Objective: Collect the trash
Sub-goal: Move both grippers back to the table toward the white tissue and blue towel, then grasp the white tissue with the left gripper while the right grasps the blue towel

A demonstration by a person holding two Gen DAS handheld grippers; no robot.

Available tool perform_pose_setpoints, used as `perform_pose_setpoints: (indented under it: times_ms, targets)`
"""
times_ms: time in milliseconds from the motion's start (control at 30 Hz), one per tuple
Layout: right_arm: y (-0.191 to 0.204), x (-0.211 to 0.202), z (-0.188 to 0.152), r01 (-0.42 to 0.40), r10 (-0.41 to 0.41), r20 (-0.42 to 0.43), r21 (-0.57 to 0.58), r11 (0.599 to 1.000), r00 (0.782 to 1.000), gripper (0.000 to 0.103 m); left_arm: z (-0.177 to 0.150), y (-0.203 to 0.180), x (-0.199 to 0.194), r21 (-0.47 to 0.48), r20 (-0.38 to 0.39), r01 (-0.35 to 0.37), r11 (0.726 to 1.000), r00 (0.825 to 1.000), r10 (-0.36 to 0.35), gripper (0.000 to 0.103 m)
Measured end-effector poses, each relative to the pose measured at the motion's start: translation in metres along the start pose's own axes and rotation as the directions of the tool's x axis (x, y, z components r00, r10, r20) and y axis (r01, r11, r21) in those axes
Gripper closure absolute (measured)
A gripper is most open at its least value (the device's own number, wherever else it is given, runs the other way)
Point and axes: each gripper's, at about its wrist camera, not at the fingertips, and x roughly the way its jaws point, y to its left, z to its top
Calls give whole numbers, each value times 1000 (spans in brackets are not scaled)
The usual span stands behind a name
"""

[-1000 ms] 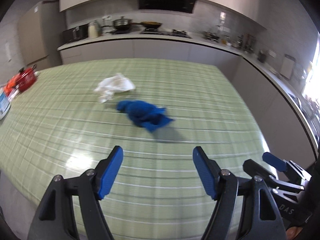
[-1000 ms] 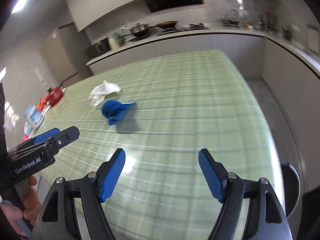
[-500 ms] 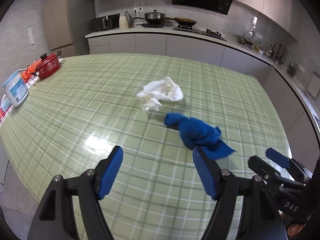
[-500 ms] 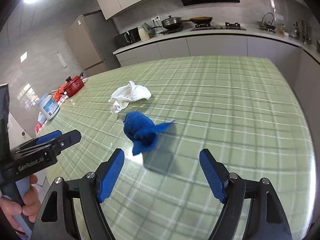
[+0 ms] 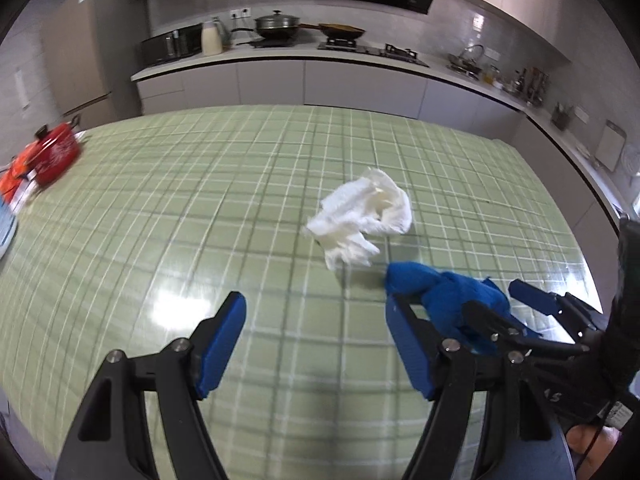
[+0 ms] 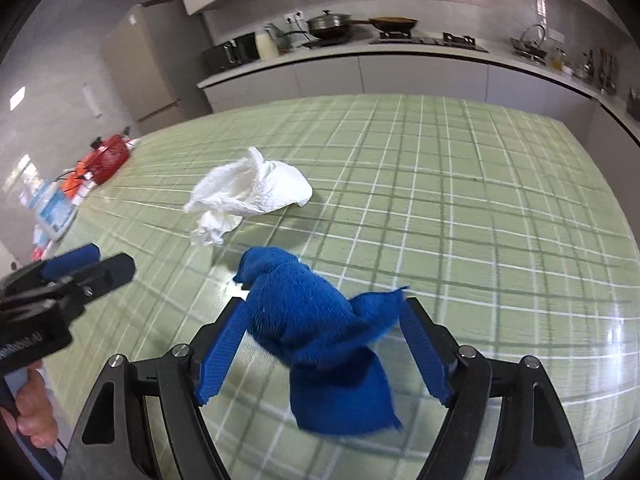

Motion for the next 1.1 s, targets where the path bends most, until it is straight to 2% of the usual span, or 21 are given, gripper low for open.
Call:
perform_pose_setpoints:
  times_ms: [100, 233, 367, 567, 667, 767, 900, 1000, 1100]
  targets:
    - [5, 14, 0, -8, 8, -31, 15, 1000, 999, 23, 7, 5, 8, 21, -13, 31, 999, 999, -31, 29]
    - [7, 17, -1, 13, -12, -30, 27, 1000, 999, 23, 12, 3, 16, 36, -25, 59, 998, 998, -58, 29]
    - [-6, 9, 2, 99, -100, 19, 48, 994, 995, 23, 13, -3, 21, 34, -31, 60, 998, 998, -59, 29]
    - [-53, -7, 5, 202, -214, 45, 192, 960, 976, 23, 18, -18, 25, 31, -21, 42, 999, 999, -41, 29]
    - [-68, -16, 6, 228, -249, 60, 245, 942, 967, 23, 20, -26, 28, 40, -18, 34, 999, 999, -33, 29]
    - [-73, -24, 6, 167, -189, 65, 253, 953, 980, 23, 23, -32, 30, 48, -12, 26, 998, 1000, -26, 29]
    - [-65, -23, 6, 120, -134, 61, 195, 973, 989, 23, 29, -39, 40, 63, -15, 17, 998, 1000, -16, 29]
    - [-56, -13, 6, 96, -103, 40, 145, 985, 994, 23, 32, -42, 46, 77, -15, 8, 997, 1000, -7, 29]
    - [-49, 1, 5, 109, -110, 2, 107, 988, 994, 23, 36, -42, 49, 82, -9, -2, 997, 1000, 2, 29]
